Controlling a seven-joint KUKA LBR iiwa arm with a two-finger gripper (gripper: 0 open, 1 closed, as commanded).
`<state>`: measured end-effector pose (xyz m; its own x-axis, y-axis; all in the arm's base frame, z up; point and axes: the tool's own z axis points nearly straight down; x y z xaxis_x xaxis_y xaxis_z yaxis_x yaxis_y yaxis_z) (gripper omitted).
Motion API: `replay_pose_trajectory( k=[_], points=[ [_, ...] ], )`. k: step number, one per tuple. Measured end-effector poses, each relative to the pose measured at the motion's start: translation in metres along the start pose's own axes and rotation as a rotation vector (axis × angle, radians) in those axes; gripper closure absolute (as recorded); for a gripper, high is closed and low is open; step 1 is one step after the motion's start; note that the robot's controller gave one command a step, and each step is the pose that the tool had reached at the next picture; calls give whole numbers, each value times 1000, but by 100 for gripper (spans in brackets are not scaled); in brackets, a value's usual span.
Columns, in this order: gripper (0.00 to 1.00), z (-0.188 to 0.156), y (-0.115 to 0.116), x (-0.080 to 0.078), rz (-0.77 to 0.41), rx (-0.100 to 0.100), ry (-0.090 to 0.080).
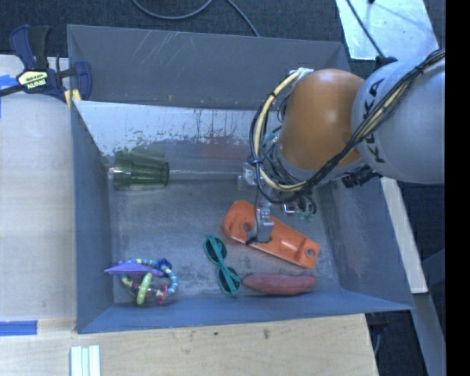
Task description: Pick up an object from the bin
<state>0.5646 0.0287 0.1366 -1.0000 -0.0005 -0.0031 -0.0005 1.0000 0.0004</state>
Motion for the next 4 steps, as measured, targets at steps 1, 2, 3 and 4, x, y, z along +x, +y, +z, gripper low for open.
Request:
replay_pose_trajectory(
  k=[1,2,3,4],
  points=[
    [0,37,-16,1,-53,0,-3],
    [100,65,-34,4,-13,0,-2],
    [100,65,-34,4,-13,0,-2],
    [100,-28,-37,11,-25,0,-5]
  ],
)
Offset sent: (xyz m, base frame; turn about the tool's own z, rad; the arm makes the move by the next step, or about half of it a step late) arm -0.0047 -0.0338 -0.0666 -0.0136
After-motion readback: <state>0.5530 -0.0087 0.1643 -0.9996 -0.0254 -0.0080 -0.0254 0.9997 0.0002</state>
